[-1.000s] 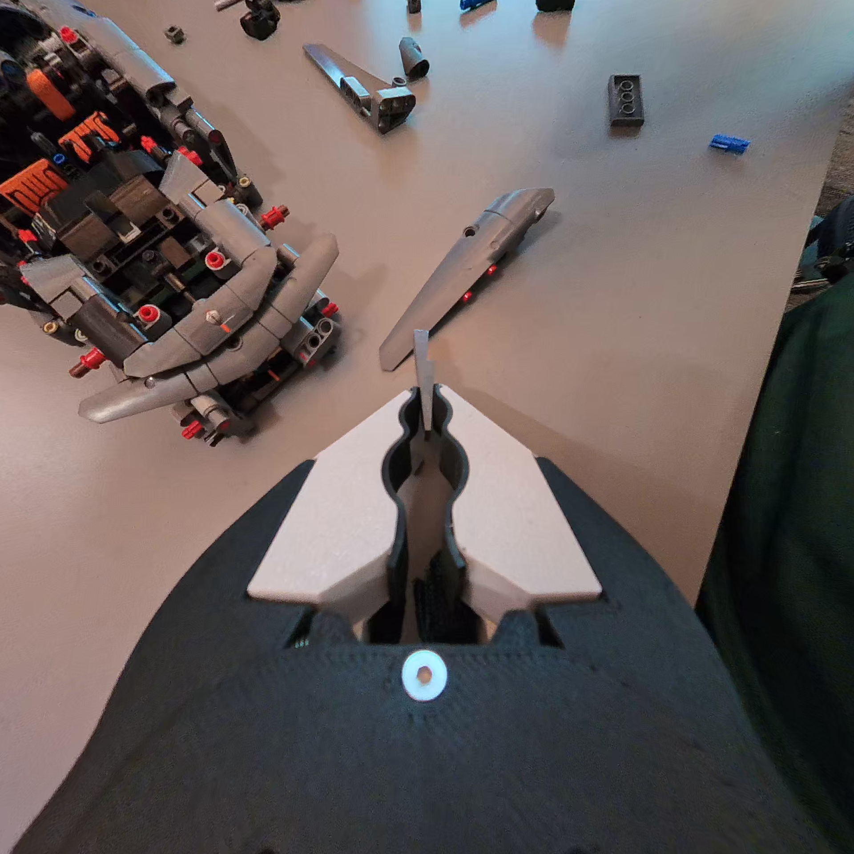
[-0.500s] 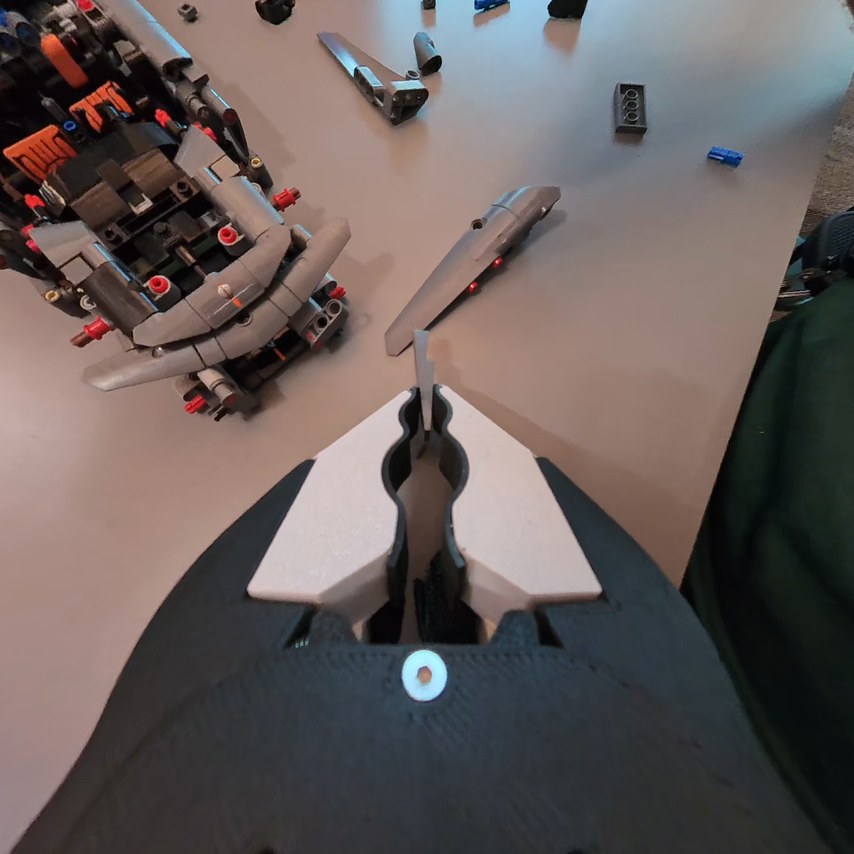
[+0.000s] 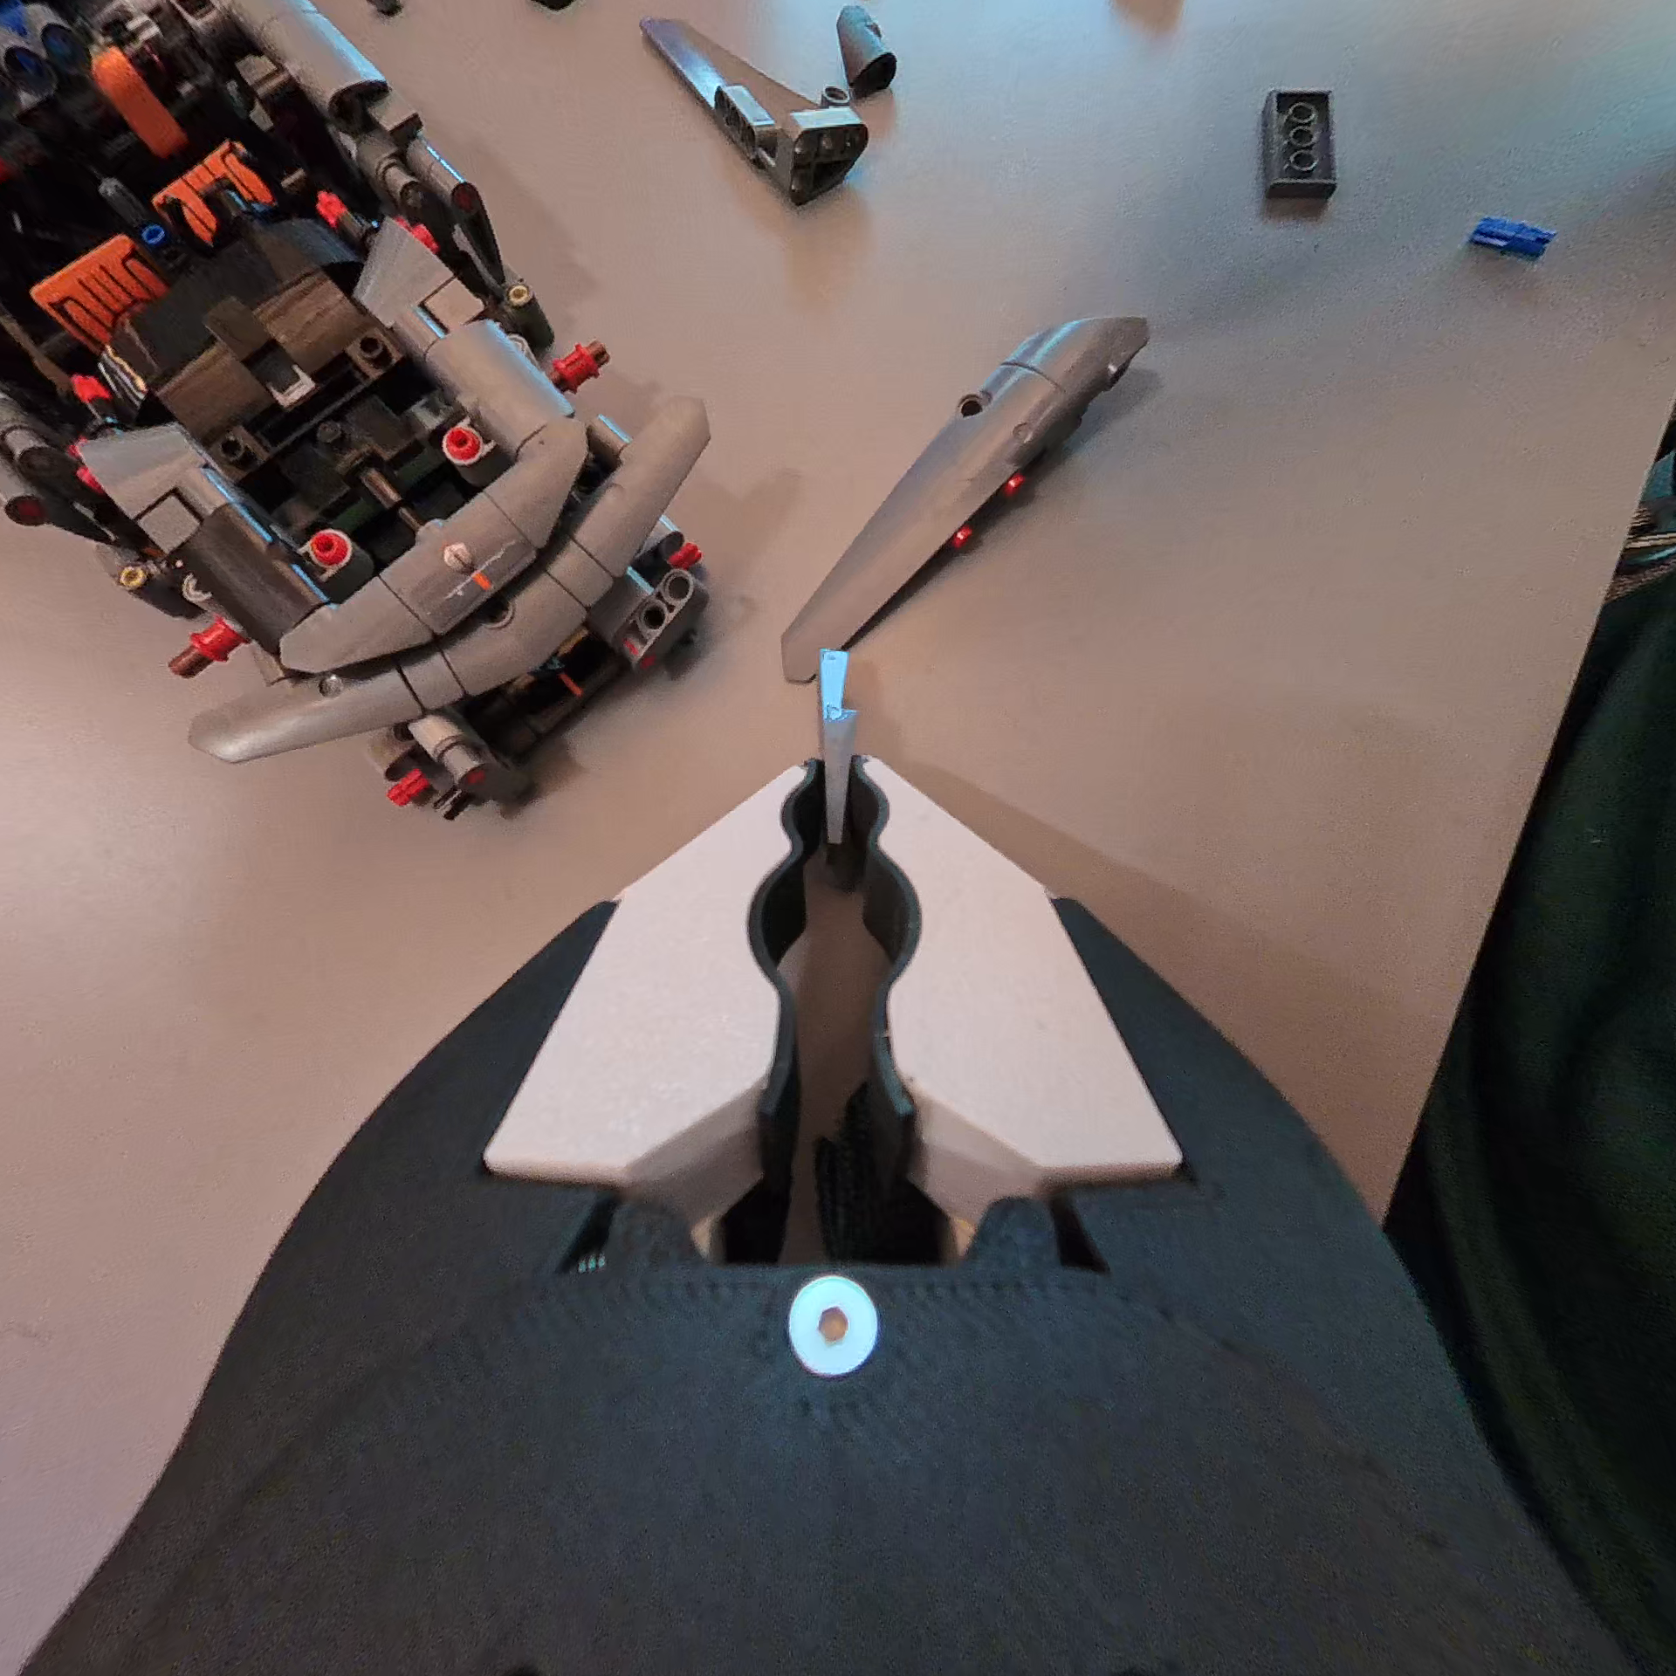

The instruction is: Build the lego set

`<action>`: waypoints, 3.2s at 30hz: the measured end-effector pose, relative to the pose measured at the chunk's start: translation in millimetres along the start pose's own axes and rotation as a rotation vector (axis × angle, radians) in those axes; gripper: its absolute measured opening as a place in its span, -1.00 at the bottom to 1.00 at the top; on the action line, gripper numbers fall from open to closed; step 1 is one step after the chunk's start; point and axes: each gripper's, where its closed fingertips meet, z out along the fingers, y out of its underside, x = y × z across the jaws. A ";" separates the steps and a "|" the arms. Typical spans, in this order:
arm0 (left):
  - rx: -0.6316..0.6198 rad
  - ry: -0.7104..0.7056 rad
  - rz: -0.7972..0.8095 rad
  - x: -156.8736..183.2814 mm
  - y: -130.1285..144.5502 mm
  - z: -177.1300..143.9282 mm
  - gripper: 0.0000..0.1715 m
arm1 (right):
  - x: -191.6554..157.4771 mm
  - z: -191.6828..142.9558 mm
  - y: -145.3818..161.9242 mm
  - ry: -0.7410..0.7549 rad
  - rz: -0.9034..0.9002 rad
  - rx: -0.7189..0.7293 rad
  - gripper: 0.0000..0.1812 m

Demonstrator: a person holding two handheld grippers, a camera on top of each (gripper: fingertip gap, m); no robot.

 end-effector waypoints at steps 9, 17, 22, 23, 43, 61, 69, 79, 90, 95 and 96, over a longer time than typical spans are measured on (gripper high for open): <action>0.089 0.001 -0.012 -8.1 -12.7 -15.4 -0.97 | 0.2 10.0 -6.2 -0.022 0.006 0.011 -0.97; 0.203 -0.050 -0.037 -60.2 -32.5 -42.1 -0.97 | 9.1 36.9 -27.9 -0.068 0.013 0.046 -0.97; 0.233 -0.045 -0.003 -79.2 -39.6 -37.9 -0.97 | 20.4 58.0 -49.8 -0.107 0.030 0.090 -0.97; 0.243 -0.042 -0.003 -81.7 -39.9 -36.5 -0.97 | 21.1 62.2 -53.9 -0.125 0.033 0.100 -0.97; 0.311 0.047 -0.072 -87.0 -36.0 -39.9 -0.97 | 29.3 88.4 -76.3 -0.201 0.122 0.150 -0.97; 0.305 0.131 0.003 -34.7 -52.2 -33.1 -0.97 | 18.3 31.1 -55.7 -0.124 0.122 0.192 -0.96; 0.324 0.109 0.020 -25.2 -66.0 -30.8 -0.97 | 21.7 13.7 -49.9 -0.102 0.123 0.220 -0.97; 0.402 0.055 0.057 -33.0 -97.3 -34.0 -0.97 | 32.9 6.3 -56.2 -0.080 0.140 0.284 -0.97; 0.466 0.054 0.009 -42.7 -111.8 -37.8 -0.97 | 39.9 -2.7 -49.9 -0.077 0.168 0.312 -0.97; 0.465 0.056 -0.016 -39.9 -109.0 -36.8 -0.97 | 42.9 -2.3 -46.4 -0.091 0.177 0.323 -0.97; 0.458 0.060 -0.020 -38.5 -107.5 -35.9 -0.97 | 43.2 -2.2 -46.1 -0.093 0.176 0.326 -0.97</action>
